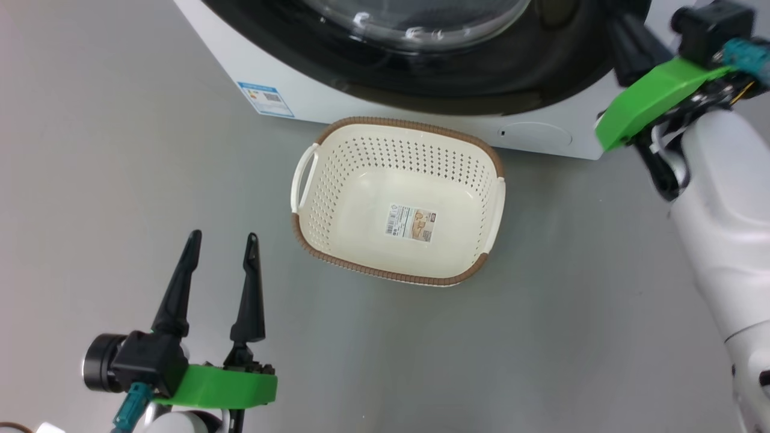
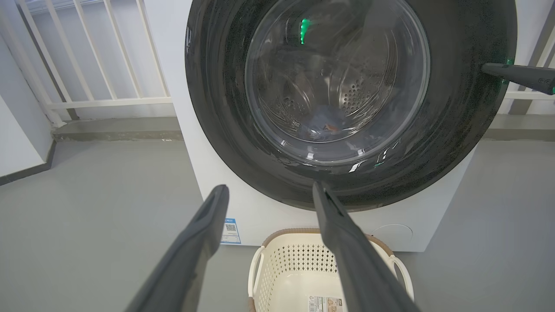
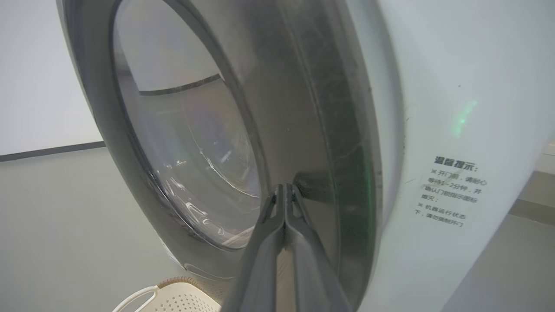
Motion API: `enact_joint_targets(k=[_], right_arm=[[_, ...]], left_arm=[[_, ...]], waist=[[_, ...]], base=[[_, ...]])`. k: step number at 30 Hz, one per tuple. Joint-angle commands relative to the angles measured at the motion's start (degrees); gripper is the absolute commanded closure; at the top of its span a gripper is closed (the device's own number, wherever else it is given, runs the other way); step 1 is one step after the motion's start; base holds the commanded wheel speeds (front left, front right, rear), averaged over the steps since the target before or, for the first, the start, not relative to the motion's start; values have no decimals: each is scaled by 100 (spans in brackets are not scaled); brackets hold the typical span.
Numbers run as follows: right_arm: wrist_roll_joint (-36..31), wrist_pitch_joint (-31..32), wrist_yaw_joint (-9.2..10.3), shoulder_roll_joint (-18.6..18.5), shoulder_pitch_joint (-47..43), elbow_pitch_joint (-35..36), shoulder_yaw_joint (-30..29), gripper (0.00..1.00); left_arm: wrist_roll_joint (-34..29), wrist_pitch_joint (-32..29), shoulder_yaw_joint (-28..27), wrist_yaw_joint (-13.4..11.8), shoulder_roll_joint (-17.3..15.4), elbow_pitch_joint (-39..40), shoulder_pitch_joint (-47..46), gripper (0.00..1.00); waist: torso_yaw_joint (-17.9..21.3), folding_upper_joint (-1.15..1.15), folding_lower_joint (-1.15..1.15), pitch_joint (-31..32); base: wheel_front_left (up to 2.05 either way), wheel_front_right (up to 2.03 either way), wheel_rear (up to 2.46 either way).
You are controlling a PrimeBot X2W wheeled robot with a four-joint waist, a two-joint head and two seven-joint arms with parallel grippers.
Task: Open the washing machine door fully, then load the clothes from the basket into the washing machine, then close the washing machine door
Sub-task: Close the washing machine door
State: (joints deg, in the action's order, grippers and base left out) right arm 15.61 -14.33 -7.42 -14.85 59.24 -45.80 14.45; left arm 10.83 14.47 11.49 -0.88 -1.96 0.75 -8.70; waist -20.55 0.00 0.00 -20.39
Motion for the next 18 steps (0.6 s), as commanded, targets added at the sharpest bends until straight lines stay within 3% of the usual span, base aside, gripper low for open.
enact_joint_targets(k=[1, 18], right_arm=[[-64, -66, -7, 18, 210, 7, -56, 100], [-53, -66, -7, -176, 607, -315, -253, 100]], left_arm=[[72, 52, -145, -65, -92, 170, -163, 0], [144, 52, -16, -112, -92, 121, -253, 0]], waist=[[-79, 0, 0, -89], [-158, 0, 0, -204]], base=[[0, 0, 0], [0, 0, 0]])
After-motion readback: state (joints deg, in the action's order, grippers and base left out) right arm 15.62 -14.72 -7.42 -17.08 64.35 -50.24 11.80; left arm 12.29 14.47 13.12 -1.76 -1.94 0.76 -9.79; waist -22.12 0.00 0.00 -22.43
